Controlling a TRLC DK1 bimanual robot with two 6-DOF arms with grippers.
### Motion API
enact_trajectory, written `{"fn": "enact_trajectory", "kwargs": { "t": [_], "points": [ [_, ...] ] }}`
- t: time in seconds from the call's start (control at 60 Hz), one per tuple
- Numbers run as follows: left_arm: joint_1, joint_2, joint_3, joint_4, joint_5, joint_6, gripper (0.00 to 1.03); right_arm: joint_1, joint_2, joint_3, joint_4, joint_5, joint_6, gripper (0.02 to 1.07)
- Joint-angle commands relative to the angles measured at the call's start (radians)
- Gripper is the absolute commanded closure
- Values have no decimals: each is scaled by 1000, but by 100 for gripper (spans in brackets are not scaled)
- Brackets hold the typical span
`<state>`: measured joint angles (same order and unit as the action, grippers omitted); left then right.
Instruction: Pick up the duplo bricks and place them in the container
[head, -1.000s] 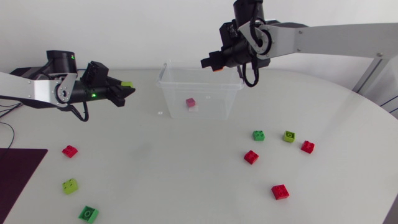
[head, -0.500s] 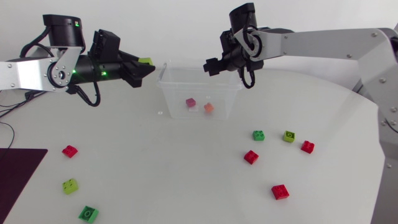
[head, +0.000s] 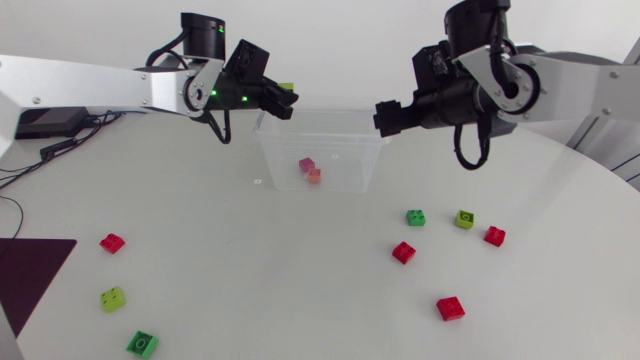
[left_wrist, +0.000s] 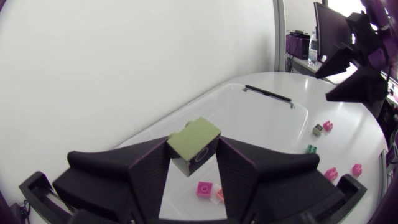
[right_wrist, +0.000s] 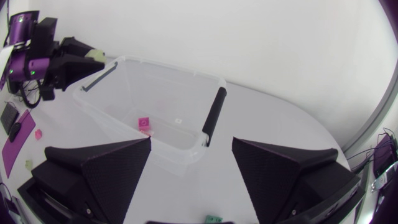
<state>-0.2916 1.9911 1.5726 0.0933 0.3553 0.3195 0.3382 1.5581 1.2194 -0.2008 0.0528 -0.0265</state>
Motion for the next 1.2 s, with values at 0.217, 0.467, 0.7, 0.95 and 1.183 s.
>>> {"fn": "enact_trajectory", "kwargs": {
  "t": [0.217, 0.467, 0.7, 0.95, 1.183],
  "points": [
    [-40, 120, 173, -113, -79, -37, 5, -33, -182, -205, 11, -5, -27, 12],
    [-11, -67, 118, -300, -110, -16, 4, -145, -257, -313, -32, -102, -131, 12],
    [23, -316, -106, -392, -190, 67, 4, -311, -193, -264, -160, -84, -85, 12],
    [103, -512, -332, -460, -222, 121, 5, -314, 8, -176, -282, 61, 79, 12],
    [166, -597, -503, -514, -225, 173, 5, -331, 246, -4, -448, 150, 310, 18]
  ]
}}
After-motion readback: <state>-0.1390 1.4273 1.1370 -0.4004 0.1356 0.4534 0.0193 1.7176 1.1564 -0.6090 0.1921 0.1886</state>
